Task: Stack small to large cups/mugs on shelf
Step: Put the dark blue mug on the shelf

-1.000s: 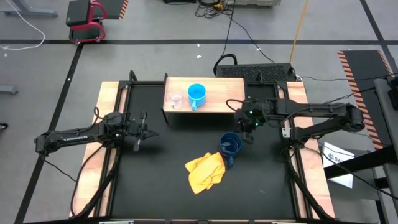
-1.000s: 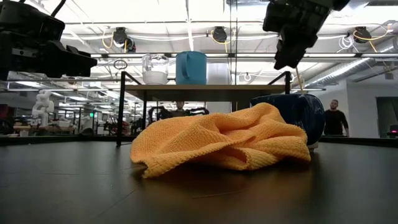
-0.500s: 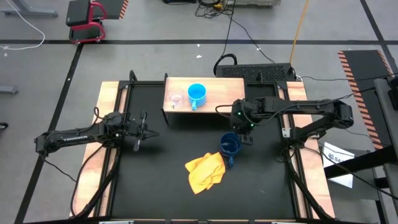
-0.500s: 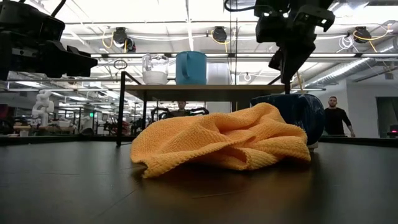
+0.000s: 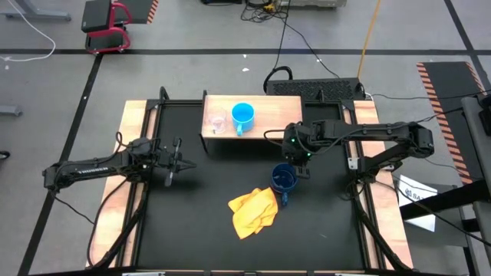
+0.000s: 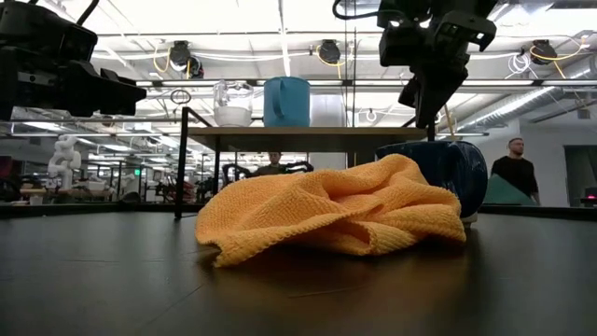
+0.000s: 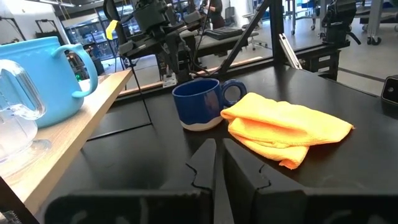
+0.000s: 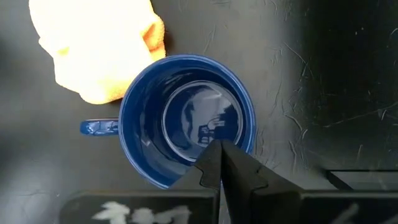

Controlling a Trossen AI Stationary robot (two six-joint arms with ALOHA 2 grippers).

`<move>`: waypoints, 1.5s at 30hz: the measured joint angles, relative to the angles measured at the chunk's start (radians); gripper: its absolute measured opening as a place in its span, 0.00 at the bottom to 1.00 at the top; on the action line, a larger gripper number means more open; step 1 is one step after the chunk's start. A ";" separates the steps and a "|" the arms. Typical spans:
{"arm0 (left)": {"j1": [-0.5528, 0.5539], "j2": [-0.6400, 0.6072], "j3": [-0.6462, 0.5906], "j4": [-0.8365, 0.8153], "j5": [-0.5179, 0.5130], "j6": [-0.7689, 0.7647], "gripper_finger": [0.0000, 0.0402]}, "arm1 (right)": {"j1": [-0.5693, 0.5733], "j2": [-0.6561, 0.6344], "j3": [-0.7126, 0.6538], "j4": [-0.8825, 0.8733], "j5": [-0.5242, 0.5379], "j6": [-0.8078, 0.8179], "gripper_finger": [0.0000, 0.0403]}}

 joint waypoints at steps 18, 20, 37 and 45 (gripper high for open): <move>0.000 0.000 0.000 -0.001 0.000 0.000 0.08 | 0.000 0.000 0.000 0.031 0.002 0.004 0.28; 0.000 0.000 0.000 -0.002 0.001 0.000 0.08 | 0.000 0.000 0.000 0.031 0.002 0.014 0.31; 0.000 0.001 0.000 -0.003 0.026 0.002 0.08 | 0.000 0.063 0.000 0.027 0.001 0.033 0.32; 0.000 0.001 0.000 -0.006 0.026 0.002 0.08 | 0.000 0.109 0.000 0.030 0.000 0.027 0.32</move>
